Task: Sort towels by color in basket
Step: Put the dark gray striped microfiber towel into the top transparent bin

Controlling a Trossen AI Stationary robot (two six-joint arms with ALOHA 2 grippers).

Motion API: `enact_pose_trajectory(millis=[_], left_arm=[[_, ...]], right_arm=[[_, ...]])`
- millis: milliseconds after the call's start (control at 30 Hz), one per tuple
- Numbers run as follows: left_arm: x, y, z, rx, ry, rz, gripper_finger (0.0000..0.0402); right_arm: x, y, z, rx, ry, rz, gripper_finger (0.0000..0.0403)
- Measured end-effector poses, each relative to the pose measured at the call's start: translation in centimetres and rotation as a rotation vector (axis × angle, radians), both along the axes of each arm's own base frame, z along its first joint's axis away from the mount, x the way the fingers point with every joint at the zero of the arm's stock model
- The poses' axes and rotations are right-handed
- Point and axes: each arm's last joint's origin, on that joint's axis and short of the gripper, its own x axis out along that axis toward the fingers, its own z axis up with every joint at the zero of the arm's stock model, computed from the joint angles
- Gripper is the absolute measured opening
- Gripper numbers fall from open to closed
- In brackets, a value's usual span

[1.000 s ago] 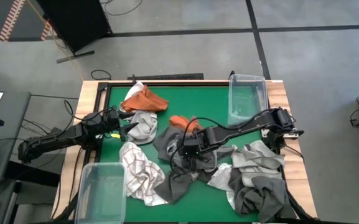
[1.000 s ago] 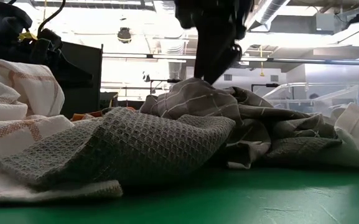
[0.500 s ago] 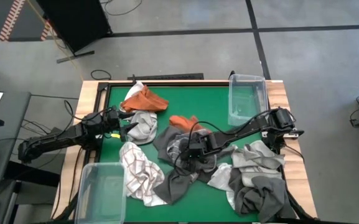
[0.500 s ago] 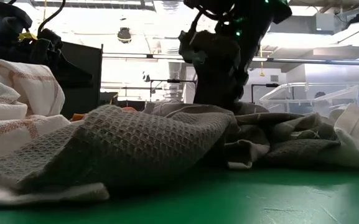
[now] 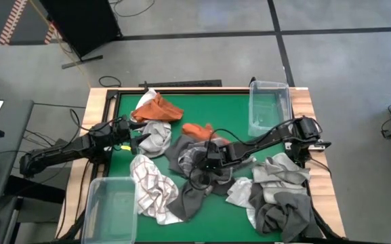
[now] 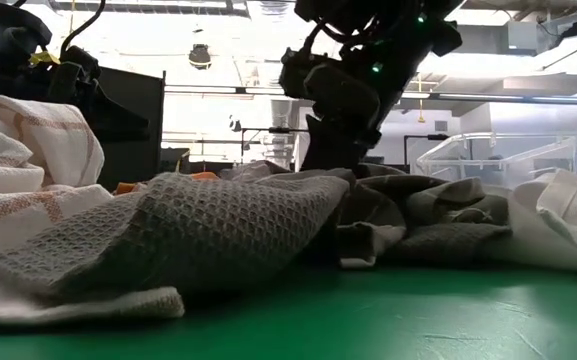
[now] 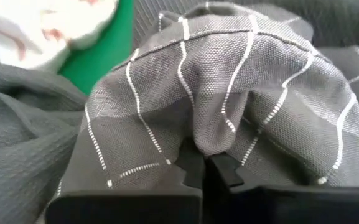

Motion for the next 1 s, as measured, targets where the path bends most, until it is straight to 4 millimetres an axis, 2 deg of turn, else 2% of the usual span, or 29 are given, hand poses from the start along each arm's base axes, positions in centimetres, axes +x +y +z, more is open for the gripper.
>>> enact_pose_trajectory(millis=[267,467,633,767,1000], left_arm=[[0.0,0.0,0.0,0.0,0.0,0.0,0.0245],[0.0,0.0,0.0,0.0,0.0,0.0,0.0245],[0.0,0.0,0.0,0.0,0.0,0.0,0.0245],[0.0,0.0,0.0,0.0,0.0,0.0,0.0245],[0.0,0.0,0.0,0.0,0.0,0.0,0.0245]], right_arm=[[1.2,0.6,1.5,-0.216,-0.162,0.082,0.0018],[2.3,1.1,4.2,-0.439,-0.222,0.105,0.0018],[2.8,1.7,8.4,-0.592,-0.302,0.138,0.0018],[2.4,1.8,12.1,-0.713,-0.371,0.133,0.0018],[-0.3,1.0,17.9,-0.976,-0.381,-0.029,0.0018]])
